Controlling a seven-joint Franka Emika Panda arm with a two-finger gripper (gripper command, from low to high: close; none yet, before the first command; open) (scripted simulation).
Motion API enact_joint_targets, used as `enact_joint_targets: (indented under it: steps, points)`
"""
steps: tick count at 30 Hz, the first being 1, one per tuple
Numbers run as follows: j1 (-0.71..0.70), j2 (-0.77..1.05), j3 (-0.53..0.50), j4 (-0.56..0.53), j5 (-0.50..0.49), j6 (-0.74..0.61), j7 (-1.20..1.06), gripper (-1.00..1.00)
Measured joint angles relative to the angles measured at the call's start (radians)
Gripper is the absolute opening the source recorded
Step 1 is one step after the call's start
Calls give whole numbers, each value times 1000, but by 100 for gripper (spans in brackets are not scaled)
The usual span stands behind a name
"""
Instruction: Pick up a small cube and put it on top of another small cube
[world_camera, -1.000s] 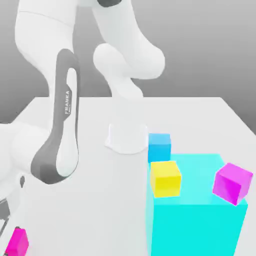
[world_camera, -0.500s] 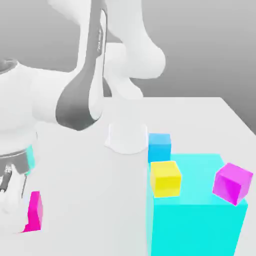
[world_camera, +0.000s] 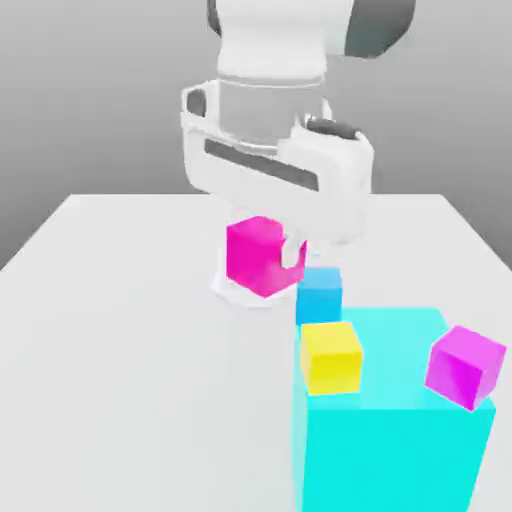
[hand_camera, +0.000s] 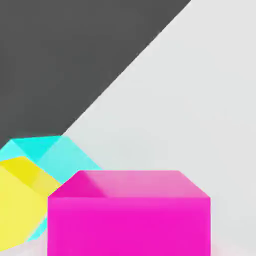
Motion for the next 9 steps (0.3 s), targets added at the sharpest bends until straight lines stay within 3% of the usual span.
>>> enact_joint_targets:
  steps: [2, 5, 6, 9]
  points:
    - [32, -48, 10, -30, 21, -16, -31, -100]
    - [39, -22, 23, -103, 30, 83, -40, -100]
    - [39, -10, 26, -125, 31, 116, -40, 100]
    - [39, -10, 26, -125, 31, 116, -41, 100]
